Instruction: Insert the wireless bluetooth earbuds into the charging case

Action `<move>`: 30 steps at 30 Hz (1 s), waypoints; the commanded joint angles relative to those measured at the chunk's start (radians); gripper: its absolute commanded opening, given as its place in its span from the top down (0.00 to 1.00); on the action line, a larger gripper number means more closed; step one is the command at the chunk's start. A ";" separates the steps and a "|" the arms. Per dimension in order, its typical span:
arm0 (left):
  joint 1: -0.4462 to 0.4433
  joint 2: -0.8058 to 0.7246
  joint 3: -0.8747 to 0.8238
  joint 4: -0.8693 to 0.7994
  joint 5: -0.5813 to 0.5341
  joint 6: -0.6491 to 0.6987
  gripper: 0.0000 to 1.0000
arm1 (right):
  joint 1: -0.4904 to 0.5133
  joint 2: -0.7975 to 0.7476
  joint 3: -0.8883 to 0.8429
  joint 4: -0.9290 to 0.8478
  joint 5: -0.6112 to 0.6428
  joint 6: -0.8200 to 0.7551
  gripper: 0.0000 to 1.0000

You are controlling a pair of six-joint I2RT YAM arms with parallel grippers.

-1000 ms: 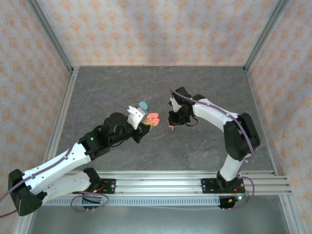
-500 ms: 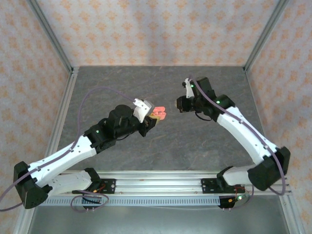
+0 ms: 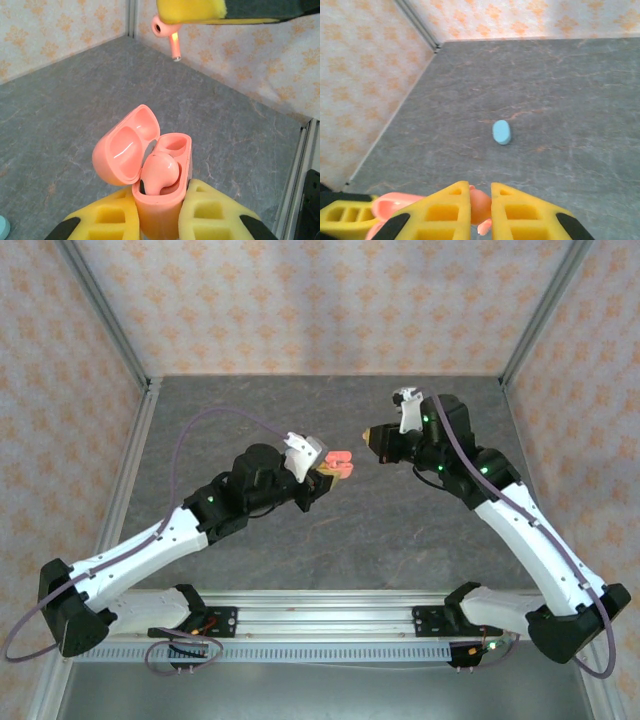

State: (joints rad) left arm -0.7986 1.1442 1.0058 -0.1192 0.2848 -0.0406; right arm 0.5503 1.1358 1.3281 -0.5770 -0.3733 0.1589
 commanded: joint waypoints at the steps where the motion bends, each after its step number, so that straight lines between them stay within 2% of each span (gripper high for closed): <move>1: -0.008 0.000 0.049 0.049 0.021 0.008 1.00 | 0.017 -0.019 0.009 0.062 -0.081 0.015 0.86; 30: -0.008 0.014 0.100 0.072 0.015 -0.017 1.00 | 0.024 -0.031 -0.054 0.074 -0.214 0.038 0.87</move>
State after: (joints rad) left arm -0.7990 1.1614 1.0668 -0.0853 0.2886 -0.0528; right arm 0.5671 1.1263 1.2861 -0.5144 -0.5526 0.1917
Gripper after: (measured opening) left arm 0.165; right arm 0.138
